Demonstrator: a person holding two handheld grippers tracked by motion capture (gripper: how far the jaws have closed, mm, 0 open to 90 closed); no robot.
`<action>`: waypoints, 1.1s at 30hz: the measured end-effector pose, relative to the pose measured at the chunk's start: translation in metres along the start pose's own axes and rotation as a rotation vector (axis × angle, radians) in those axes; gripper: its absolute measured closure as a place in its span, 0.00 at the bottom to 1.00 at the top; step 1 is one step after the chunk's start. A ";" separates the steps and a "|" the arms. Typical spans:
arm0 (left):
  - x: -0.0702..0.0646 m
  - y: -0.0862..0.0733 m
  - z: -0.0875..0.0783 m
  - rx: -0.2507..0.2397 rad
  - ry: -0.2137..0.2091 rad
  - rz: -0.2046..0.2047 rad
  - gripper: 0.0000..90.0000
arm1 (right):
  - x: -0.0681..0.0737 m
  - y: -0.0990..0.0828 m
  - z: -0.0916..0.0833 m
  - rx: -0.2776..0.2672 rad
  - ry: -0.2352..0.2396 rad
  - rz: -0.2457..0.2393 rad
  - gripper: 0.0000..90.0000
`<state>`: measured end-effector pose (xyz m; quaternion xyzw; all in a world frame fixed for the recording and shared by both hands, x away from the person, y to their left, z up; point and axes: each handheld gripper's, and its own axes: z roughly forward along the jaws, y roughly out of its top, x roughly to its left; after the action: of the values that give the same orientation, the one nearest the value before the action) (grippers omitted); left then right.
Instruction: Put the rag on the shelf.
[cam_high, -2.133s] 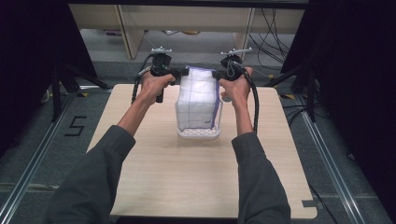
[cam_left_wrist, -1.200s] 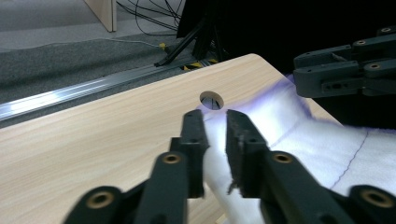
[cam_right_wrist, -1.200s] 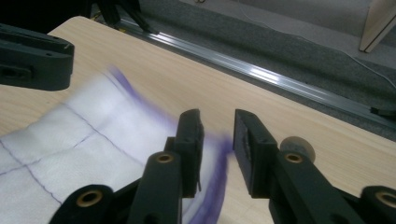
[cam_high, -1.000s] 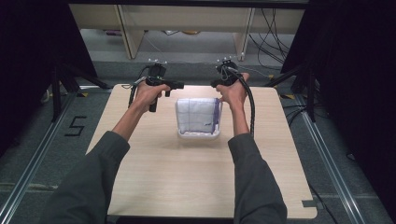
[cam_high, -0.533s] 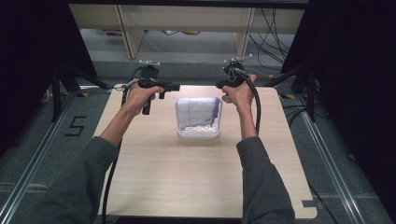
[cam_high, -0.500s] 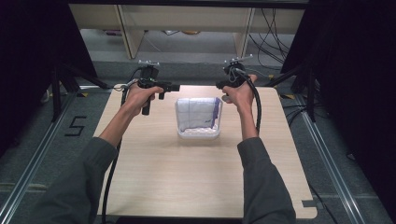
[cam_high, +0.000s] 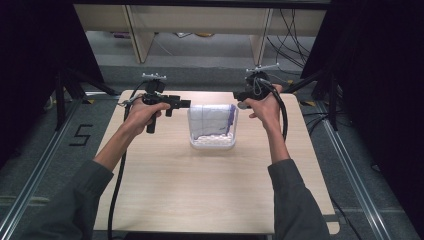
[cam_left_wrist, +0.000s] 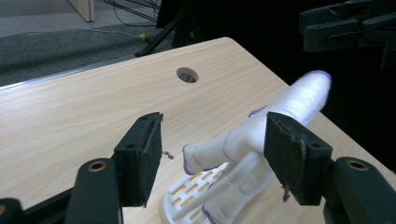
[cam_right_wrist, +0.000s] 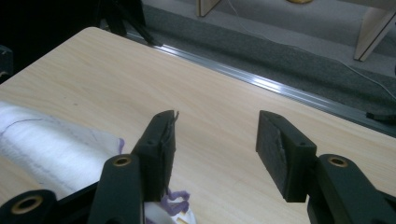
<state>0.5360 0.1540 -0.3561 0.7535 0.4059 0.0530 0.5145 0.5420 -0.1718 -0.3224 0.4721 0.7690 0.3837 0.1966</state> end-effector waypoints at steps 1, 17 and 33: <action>-0.001 -0.001 -0.001 -0.004 -0.003 0.001 0.40 | 0.002 -0.001 -0.003 0.010 0.006 -0.001 0.53; -0.022 -0.029 -0.018 -0.014 -0.013 0.034 0.35 | 0.014 -0.019 -0.027 -0.045 0.049 -0.061 0.51; -0.040 -0.060 -0.033 -0.038 -0.050 0.050 0.32 | 0.030 -0.049 -0.046 -0.084 0.076 -0.077 0.47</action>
<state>0.4600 0.1600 -0.3767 0.7546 0.3729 0.0546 0.5372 0.4688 -0.1764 -0.3298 0.4185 0.7766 0.4256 0.2015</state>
